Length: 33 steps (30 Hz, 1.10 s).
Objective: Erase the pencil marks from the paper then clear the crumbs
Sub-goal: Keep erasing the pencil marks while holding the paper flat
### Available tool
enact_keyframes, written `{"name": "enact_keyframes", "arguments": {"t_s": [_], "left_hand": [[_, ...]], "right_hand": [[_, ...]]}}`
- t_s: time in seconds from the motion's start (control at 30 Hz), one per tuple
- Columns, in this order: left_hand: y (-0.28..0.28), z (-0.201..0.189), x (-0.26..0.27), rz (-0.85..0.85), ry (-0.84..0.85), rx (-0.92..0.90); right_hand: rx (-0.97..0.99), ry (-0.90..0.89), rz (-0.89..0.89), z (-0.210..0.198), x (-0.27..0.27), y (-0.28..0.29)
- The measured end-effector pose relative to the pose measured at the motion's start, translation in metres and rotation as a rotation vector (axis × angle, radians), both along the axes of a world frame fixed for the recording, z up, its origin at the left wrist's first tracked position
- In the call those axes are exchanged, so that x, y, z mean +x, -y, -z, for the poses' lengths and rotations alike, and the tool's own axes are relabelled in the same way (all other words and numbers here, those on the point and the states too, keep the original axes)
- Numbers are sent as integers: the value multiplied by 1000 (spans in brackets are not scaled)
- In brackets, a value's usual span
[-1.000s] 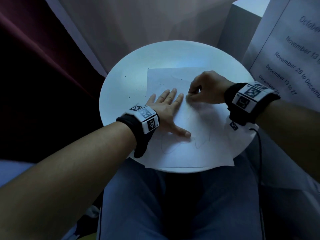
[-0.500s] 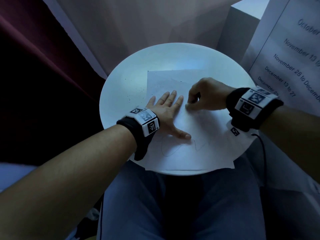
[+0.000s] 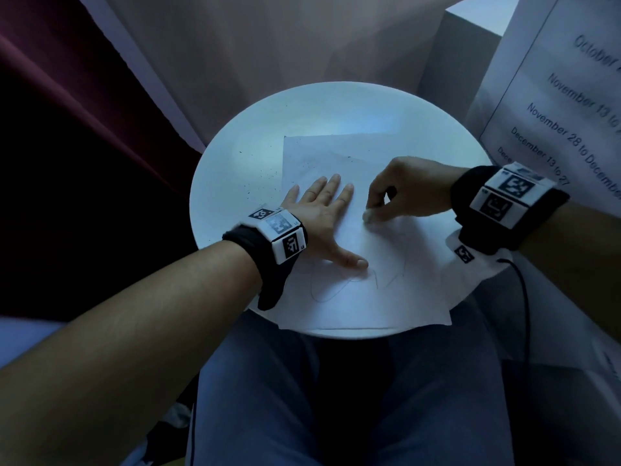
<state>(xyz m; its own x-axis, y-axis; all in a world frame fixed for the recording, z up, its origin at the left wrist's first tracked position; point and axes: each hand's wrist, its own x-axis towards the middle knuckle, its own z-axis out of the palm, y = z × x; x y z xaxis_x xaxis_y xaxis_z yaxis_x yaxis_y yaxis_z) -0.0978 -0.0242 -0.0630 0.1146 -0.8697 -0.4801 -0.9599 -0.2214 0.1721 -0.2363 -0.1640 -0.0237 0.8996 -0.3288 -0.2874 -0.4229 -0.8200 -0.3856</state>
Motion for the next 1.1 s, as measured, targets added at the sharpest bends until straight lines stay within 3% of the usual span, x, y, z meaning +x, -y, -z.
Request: {"name": "enact_keyframes", "arguments": {"t_s": [0.13,0.23,0.37,0.5,0.57,0.7,0.73,0.9,1.1], "left_hand": [[5,-8,-5,-5,27,-77],[15,-11,-10,-3,17,-176],[21,-1,-11,10,32,-84],[22,2,-10,17,23,-65],[23,2,-9,17,15,-63],[21,3,-9,13,24,-35],[21,3,-8,12,23,-35],[23,5,-8,15,-3,-51],[21,5,-8,8,13,-31]], "right_hand": [[0,209,253,5,-3,26],[-4,237,332,13,-5,31],[-86,233,281,17,-5,24],[-42,204,-19,17,-7,-9],[-6,151,-88,17,-5,-13],[-69,200,169,12,0,20],[-77,205,181,12,0,19],[-22,114,-95,12,-8,-27],[-109,207,139,10,-9,17]]}}
